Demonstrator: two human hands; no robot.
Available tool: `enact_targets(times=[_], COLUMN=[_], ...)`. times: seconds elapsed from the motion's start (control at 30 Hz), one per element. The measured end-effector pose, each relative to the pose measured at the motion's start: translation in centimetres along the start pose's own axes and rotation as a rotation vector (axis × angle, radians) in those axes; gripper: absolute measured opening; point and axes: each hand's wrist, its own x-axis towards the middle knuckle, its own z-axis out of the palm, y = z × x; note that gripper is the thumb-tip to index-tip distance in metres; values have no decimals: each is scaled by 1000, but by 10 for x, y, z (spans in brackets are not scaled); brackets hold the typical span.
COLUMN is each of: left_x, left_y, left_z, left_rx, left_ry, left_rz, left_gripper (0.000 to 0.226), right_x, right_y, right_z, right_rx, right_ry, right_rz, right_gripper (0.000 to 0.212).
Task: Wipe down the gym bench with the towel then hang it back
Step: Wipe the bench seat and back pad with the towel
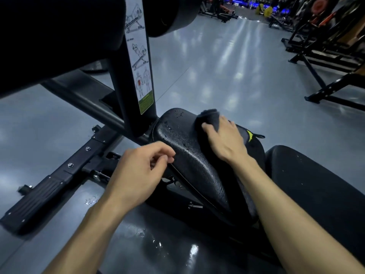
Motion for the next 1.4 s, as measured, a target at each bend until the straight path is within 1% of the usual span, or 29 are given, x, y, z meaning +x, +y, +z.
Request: enact_targets(times=[0.07,0.1,0.13,0.2,0.27,0.33,0.43,0.5,0.57,0.63,0.7,0.77,0.83,0.9,0.97,1.03,1.1,1.17,1.27,1.3,1.33,1.4], left_x=[2,4,6,8,8,7,9,10,11,13,14,14,15,16,17,17,18,17,17,17,18,21], left_y=[-3,-4,-7,-12,-17,-20,-24,-27,-29,-27,-24,-21,-20,-19,-19,-19,-21,-22,-22,-23,-23,-22], left_z=[-7,-10,-12,-13,-9,-6,-8,-11,-13,-14,-15,-17,-19,-20,-21,-22,-24,-25,-27,-28,-27,-25], left_rx=[45,58,67,101,138,148,24,-21,-40,-57,-67,-48,-96,-140,-141,-139,-146,-157,-177,-188,-197,-215], left_ry=[107,147,167,154,120,120,120,101,97,111,145,180,195,185,171,174,189,209,253,266,275,290], left_rz=[-13,-36,-65,-134,-178,-177,-205,-232,-249,-275,-300,-309,-321,-337,-340,-337,-332,-326,-319,-316,-309,-294], left_gripper=[23,23,23,21,22,24,26,25,25,31,37,40,41,45,52,57,58,55,52,50,46,39], right_x=[-24,-43,-63,-97,-122,-145,-169,-171,-154,-121,-85,-67,-78,-109,-138,-149,-136,-101,-32,-22,-22,-52], right_y=[-15,-19,-18,-9,4,12,10,4,-12,-43,-80,-98,-88,-64,-39,-30,-40,-62,-97,-102,-101,-90], right_z=[11,14,14,10,6,9,25,36,44,52,57,58,57,54,53,53,54,53,42,40,43,49], right_rx=[-6,-5,-1,-17,-34,-112,-301,-378,-432,-466,-466,-476,-469,-459,-479,-457,-431,-397,-254,-221,-218,-243], right_ry=[-28,-42,-57,-73,-55,-13,30,49,67,67,28,0,-8,-8,3,33,35,17,-41,-50,-35,-12], right_rz=[-163,-252,-331,-417,-421,-397,-404,-408,-399,-396,-373,-359,-388,-434,-466,-477,-462,-444,-292,-266,-282,-415], right_gripper=[62,69,71,70,72,79,94,99,99,98,98,98,98,98,98,96,94,90,76,74,74,79])
